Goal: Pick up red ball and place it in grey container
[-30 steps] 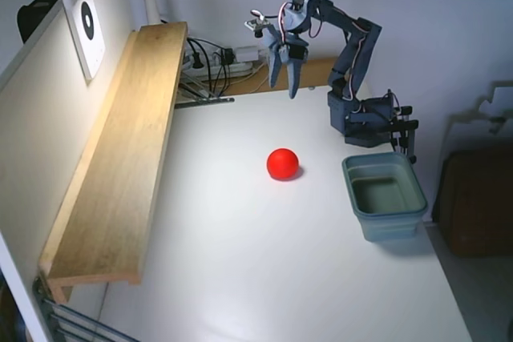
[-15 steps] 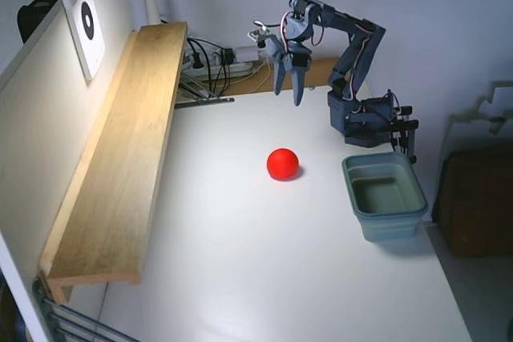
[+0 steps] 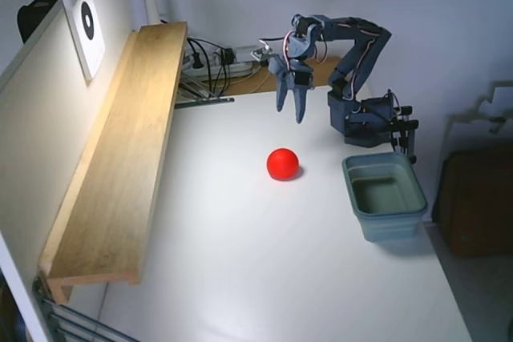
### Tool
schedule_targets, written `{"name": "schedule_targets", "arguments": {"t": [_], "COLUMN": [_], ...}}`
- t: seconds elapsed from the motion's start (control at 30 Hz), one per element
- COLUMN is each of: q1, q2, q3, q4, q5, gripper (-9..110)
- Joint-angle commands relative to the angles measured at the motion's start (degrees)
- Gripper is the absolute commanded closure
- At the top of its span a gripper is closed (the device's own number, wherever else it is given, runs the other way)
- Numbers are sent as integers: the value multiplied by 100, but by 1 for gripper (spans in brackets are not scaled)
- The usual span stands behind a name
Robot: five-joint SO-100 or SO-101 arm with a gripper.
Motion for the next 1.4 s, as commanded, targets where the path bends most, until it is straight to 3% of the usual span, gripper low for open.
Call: {"name": "schedule_targets", "arguments": {"t": [0.0,0.73,1.37], "q1": [135,135,135], "q2": [279,741,-290], "q3": [209,2267,2021], "q4": [-206,-1801,-2586], "q5": [9,9,9], "gripper": [63,63,63]}}
